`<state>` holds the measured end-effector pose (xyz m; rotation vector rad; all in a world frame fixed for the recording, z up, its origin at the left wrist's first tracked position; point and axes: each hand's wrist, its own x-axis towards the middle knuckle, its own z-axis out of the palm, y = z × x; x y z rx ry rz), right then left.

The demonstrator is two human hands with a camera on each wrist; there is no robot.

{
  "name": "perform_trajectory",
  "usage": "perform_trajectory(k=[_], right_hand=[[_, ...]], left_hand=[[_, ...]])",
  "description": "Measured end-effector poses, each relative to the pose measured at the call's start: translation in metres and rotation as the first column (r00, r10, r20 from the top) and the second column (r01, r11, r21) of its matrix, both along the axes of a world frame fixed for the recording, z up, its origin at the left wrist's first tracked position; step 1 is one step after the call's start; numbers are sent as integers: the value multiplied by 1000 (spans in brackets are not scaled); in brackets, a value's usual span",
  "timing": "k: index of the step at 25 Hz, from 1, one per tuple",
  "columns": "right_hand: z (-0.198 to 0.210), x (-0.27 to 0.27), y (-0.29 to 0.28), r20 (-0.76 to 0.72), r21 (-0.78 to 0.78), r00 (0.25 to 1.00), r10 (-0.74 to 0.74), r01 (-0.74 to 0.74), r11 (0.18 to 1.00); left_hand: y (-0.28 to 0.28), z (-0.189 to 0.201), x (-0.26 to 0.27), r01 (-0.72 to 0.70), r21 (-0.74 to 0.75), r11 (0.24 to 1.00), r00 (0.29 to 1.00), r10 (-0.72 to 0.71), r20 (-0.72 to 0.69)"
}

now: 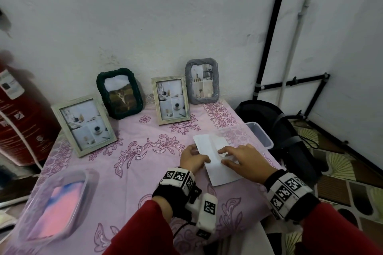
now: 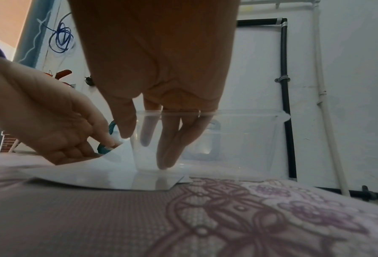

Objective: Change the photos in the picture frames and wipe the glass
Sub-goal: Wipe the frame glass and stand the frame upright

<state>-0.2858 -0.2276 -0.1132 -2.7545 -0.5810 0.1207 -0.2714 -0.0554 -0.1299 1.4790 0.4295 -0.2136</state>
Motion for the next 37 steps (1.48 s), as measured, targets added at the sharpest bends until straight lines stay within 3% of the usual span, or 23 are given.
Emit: perform_trajectory(k=[4, 11, 24, 27, 30, 33, 37], right_hand=[[-1, -1, 0, 1, -6, 1000, 7, -7, 1000], [-1, 0, -2, 3, 17, 1000, 5, -5, 1000], [7, 4, 6, -94, -34, 994, -47, 44, 998], [13, 6, 9, -189, 67, 978, -92, 107, 992], [19, 11, 17, -109, 344, 980, -164, 192, 919], [28, 14, 33, -9, 578, 973, -230, 193, 793], [38, 23, 53, -187, 761, 963, -194, 267, 592]], left_hand=[[-6, 0, -5, -6, -89, 996, 1000, 5, -8], [1, -6, -7, 0, -92, 996, 1000, 0, 4], [41, 9, -12, -152, 123, 981, 975, 129, 181], [54, 24, -14, -174, 172, 969, 954, 123, 274], [66, 37, -15, -215, 198, 956, 923, 133, 361], [69, 48, -16, -252, 163, 954, 885, 159, 437], [62, 58, -15, -232, 93, 968, 853, 156, 499]])
